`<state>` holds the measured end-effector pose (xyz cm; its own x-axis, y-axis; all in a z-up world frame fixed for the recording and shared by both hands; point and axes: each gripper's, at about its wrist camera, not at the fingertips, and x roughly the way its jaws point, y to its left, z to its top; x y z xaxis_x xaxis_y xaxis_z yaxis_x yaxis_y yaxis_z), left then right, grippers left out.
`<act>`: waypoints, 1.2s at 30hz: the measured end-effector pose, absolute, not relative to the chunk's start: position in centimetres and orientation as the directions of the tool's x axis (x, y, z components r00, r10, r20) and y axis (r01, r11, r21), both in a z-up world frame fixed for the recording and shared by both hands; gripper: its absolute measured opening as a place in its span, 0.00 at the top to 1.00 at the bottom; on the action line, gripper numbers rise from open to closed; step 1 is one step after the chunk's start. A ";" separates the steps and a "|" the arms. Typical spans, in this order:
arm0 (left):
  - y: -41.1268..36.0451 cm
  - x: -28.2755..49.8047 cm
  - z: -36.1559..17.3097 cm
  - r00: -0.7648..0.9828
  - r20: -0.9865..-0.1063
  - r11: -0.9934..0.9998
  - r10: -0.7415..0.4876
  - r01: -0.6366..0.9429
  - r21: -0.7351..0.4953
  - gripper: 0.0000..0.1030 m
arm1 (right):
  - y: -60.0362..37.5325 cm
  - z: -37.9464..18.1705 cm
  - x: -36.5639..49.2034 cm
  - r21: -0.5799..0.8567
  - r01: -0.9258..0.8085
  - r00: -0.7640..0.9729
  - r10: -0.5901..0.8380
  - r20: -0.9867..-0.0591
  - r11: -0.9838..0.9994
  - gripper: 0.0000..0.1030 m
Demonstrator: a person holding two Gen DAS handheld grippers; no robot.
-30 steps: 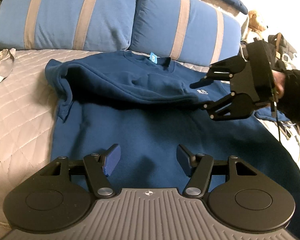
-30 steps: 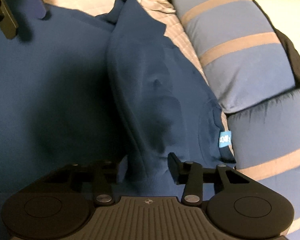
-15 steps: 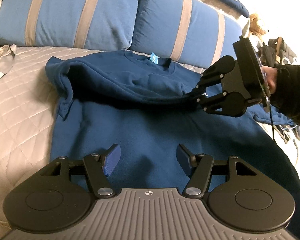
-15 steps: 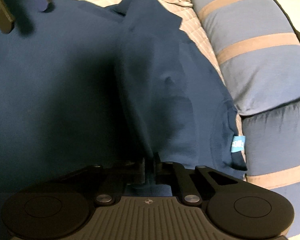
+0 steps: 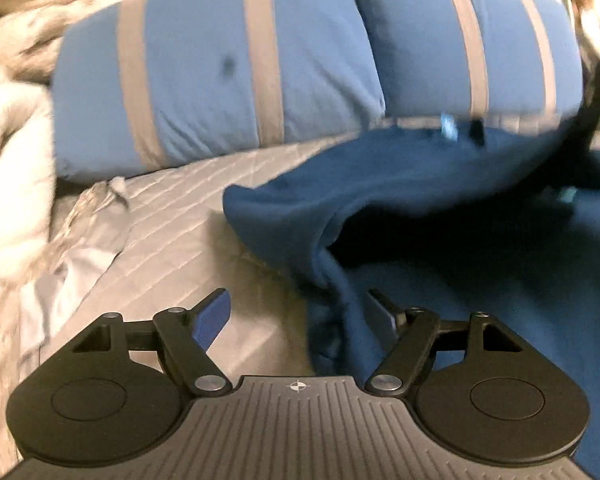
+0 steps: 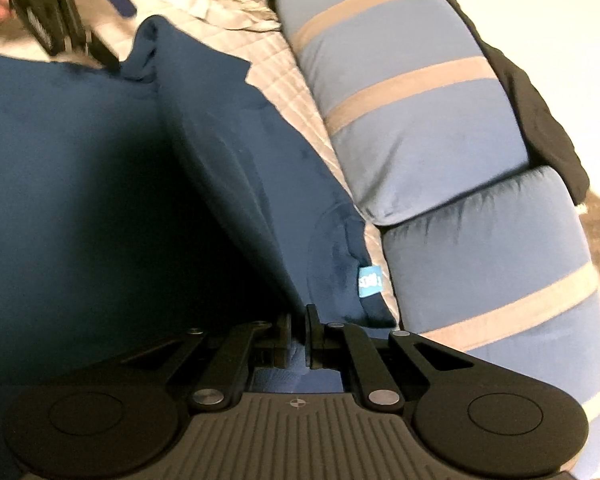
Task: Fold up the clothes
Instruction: 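Fold the held sleeve across the body with the right gripper and release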
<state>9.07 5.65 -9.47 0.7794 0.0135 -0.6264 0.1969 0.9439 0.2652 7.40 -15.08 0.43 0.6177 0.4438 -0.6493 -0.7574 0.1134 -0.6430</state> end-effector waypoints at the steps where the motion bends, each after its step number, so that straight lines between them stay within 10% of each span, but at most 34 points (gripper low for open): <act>1: 5.6 9.7 -10.2 0.770 -0.637 0.933 0.027 0.209 0.292 0.29 | -15.2 0.6 7.6 -0.641 -0.758 0.621 0.439 -0.649 0.124 0.92; 17: 4.1 7.9 -11.5 0.811 -0.582 0.851 0.054 0.268 0.452 0.44 | -23.0 0.8 4.8 -0.878 -0.470 0.856 0.291 -0.427 0.094 0.89; 23: 4.6 7.2 -10.5 0.780 -0.624 0.894 0.033 0.257 0.368 0.43 | -26.9 -5.8 1.4 -0.748 -0.655 0.749 0.224 -0.624 0.107 0.52; 36: 6.5 1.0 -3.5 0.786 -0.601 0.959 -0.143 0.261 0.113 0.35 | -29.2 -6.5 3.1 -0.659 -0.693 0.721 0.274 -0.637 0.292 0.53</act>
<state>1.03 6.46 -3.52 0.7863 -0.1428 -0.6012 0.2609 0.9587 0.1134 3.11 -29.22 -6.54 0.7206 0.2737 -0.6371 -0.6934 0.2916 -0.6589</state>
